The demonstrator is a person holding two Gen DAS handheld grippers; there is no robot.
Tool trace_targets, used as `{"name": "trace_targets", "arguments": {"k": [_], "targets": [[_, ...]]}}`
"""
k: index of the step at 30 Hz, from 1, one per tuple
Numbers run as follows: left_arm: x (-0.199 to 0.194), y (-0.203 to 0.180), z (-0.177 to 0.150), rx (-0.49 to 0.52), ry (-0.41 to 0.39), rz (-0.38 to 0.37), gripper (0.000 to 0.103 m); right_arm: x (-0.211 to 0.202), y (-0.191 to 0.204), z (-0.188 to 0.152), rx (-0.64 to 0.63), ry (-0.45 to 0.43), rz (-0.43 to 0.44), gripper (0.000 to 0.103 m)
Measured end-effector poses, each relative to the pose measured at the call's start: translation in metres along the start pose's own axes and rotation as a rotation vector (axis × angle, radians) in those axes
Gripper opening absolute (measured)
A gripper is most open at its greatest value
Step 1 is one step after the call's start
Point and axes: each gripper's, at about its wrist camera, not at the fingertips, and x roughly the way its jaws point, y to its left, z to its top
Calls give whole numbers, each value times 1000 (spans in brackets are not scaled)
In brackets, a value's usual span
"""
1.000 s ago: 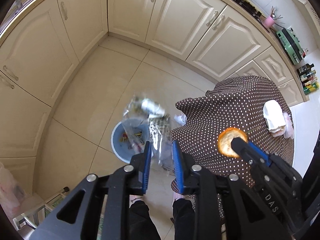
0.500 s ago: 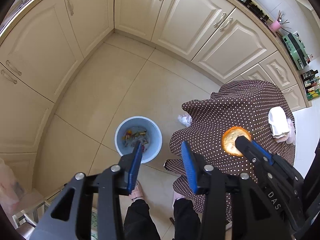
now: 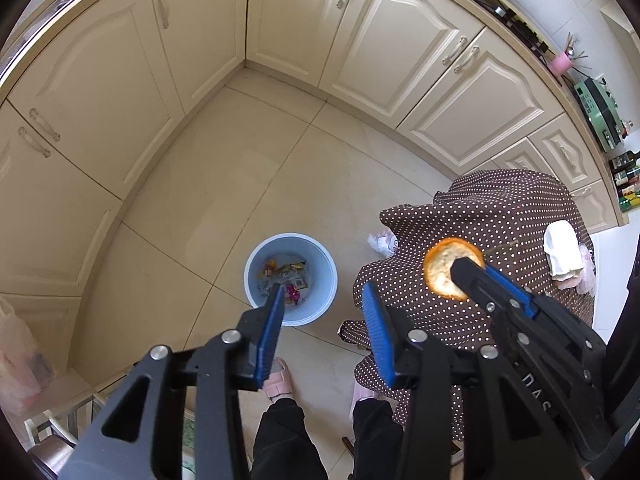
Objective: Collect trash
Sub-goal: 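Carry both items over the blue bucket and open both tools to drop them, then move both tools back to the table, left tool toward the white paper towel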
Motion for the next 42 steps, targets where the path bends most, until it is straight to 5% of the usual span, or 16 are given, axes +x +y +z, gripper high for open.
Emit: {"name": "trace_targets", "arguments": {"k": [11,20,28,42], "targets": [[-9,4,-10,-13,-12,15,40,-5,6,5,-14,-22,20,14],[-11,-27,-16,24,-16,18,40,-28,-22,-5,19,-48,11,14],[-6,-100,-25,105,-14,10,41,-65,-84,-23,96,-90,-24,15],[31,-314,-51,299,-14,-104,56,-169,-271,-73,311,-173,-215,28]]}}
